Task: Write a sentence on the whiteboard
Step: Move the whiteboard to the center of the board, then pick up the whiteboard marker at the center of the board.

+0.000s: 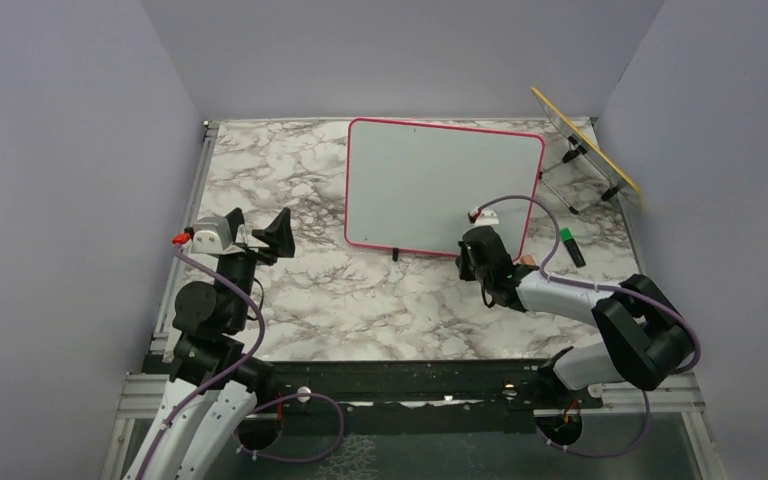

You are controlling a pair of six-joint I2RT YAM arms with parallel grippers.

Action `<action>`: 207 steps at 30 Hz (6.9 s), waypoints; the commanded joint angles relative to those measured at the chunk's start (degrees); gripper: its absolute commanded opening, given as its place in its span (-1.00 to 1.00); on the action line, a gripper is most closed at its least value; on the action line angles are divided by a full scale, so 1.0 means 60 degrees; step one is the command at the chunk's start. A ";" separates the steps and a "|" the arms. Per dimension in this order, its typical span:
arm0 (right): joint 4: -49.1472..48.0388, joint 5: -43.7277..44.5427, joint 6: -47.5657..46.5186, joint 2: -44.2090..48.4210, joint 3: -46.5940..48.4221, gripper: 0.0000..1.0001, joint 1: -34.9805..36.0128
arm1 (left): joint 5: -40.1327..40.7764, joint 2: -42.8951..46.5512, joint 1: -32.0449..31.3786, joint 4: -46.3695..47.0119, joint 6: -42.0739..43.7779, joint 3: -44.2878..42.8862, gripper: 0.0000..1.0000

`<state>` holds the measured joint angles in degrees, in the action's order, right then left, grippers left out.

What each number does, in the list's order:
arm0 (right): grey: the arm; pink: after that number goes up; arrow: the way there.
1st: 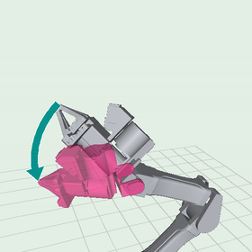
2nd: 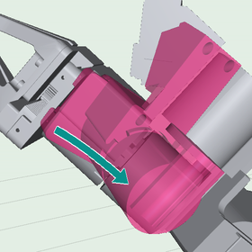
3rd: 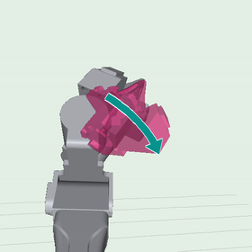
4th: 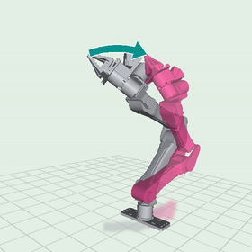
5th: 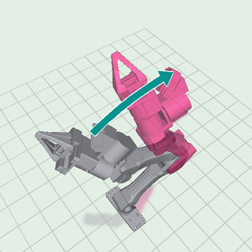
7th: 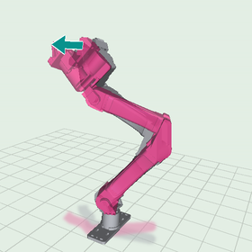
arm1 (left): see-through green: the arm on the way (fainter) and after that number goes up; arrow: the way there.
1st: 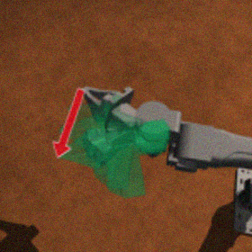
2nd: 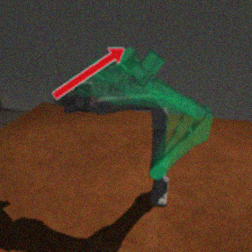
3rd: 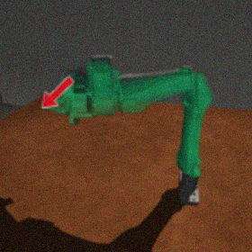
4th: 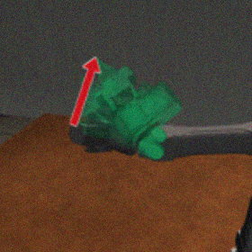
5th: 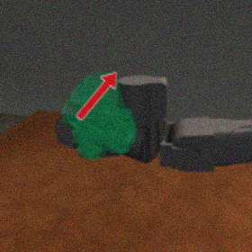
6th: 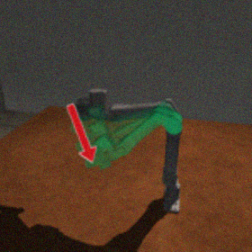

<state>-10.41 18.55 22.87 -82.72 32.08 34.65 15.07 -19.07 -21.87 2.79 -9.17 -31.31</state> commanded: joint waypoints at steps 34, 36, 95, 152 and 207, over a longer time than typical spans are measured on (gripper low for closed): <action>0.3821 0.1308 0.1265 0.1617 0.0081 -0.18 0.0948 | -0.0563 -0.0117 0.0155 0.0400 0.0122 0.0144 0.98; 0.3797 0.1510 0.1285 0.1589 0.0114 -0.19 0.0948 | -0.0563 -0.0118 0.0158 0.0400 0.0122 0.0135 0.98; 0.3282 0.3607 -0.0779 0.5872 0.0763 1.00 0.0909 | -0.0406 -0.5697 0.2066 -0.1817 -0.1440 -0.2310 0.98; 0.2198 0.4167 -0.0593 0.7608 0.0193 1.00 0.0915 | -0.2176 -1.6228 0.5974 -0.6394 -0.1726 -0.7948 -0.84; -0.1649 -0.3545 -0.0200 0.3591 0.2404 1.00 0.1176 | -0.3244 -0.5978 0.0370 -0.2546 -1.0020 -0.3176 -1.00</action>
<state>-13.15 0.34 18.00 -60.51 45.65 40.93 -10.83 -55.40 -15.66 -17.61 -62.24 -51.48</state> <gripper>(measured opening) 0.998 0.020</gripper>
